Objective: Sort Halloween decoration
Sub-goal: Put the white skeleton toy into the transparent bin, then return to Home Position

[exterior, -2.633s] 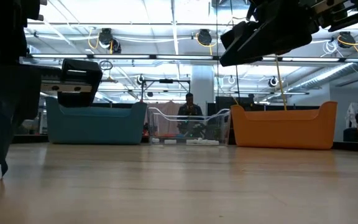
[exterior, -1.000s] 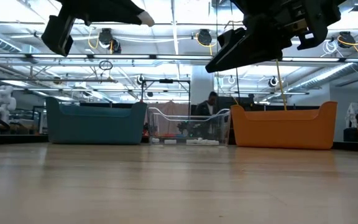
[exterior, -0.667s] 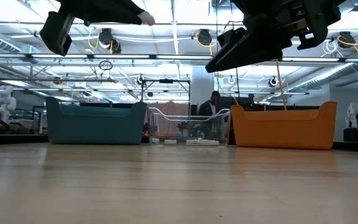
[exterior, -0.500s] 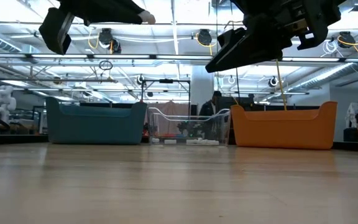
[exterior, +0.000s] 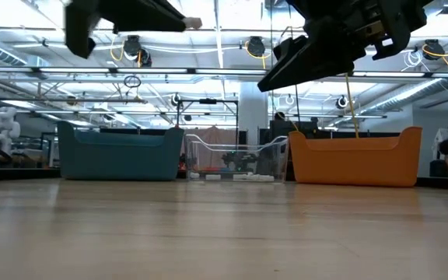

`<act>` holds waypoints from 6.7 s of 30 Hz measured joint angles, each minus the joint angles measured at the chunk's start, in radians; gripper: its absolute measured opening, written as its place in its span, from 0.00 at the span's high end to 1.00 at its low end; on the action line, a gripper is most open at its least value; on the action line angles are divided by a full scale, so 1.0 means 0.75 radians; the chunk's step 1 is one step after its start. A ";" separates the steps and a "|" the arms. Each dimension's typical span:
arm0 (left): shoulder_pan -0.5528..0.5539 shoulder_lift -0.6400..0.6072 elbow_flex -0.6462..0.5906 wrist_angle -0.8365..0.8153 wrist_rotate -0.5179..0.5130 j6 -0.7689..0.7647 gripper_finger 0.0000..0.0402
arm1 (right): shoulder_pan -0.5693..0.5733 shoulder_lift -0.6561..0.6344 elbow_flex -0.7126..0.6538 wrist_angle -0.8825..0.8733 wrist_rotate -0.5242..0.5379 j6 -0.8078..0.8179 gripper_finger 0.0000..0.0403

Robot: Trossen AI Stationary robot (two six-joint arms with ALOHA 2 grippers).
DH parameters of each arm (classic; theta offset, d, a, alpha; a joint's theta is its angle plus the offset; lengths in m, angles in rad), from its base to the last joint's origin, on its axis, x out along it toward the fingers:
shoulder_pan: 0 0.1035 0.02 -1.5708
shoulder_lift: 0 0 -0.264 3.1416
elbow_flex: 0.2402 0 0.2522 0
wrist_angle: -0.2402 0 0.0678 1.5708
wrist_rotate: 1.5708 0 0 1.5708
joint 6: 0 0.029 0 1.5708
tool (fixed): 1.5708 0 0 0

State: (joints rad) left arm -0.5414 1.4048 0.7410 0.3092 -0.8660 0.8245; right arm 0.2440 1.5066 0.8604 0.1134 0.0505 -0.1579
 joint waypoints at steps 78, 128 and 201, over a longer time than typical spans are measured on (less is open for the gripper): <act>0.993 0.017 0.392 -0.504 0.830 -0.917 0.62 | -0.013 0.041 -0.488 1.064 0.148 0.002 0.68; 0.505 -0.627 -0.943 0.600 0.660 -1.163 1.00 | -0.218 -0.639 -1.035 0.822 0.041 0.008 1.00; 0.460 -1.376 -0.982 0.122 0.591 -1.013 1.00 | -0.254 -2.007 -1.119 -0.096 -0.008 -0.085 1.00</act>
State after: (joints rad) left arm -0.1967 0.3725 0.0044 0.4007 -0.4228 0.0648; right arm 0.0536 0.0017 0.0212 0.0413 0.0448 -0.2213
